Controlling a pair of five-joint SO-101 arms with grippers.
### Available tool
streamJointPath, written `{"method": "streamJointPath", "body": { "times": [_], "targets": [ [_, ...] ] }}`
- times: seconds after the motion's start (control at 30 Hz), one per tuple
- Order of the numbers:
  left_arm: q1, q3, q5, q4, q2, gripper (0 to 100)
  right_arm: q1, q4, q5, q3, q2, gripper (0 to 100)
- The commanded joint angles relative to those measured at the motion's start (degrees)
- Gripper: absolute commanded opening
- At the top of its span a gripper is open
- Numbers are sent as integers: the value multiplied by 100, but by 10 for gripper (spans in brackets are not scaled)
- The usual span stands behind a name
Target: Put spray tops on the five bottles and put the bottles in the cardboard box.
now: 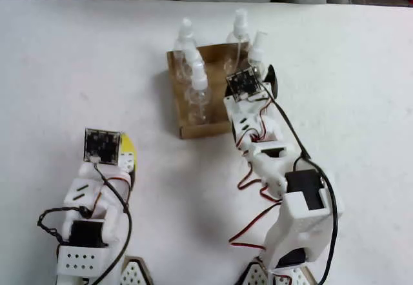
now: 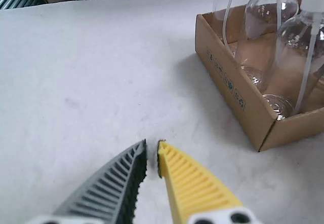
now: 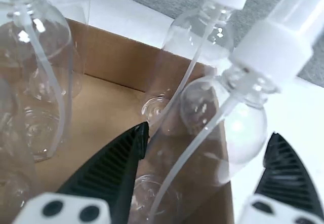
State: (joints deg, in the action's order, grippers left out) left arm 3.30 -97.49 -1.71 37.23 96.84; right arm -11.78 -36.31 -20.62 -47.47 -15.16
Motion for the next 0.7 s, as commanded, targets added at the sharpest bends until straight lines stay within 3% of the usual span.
{"method": "streamJointPath", "body": {
  "times": [0.0,0.3,0.47,0.67],
  "targets": [
    [57,18,-53,-202,31,61,22,-119,-53,26,84,310],
    [57,18,-53,-202,31,61,31,-198,-53,-158,84,310],
    [57,18,-53,-202,31,61,31,-1332,-53,-607,31,309],
    [57,18,-53,-202,31,61,40,-1367,0,-712,31,309]
  ]
}}
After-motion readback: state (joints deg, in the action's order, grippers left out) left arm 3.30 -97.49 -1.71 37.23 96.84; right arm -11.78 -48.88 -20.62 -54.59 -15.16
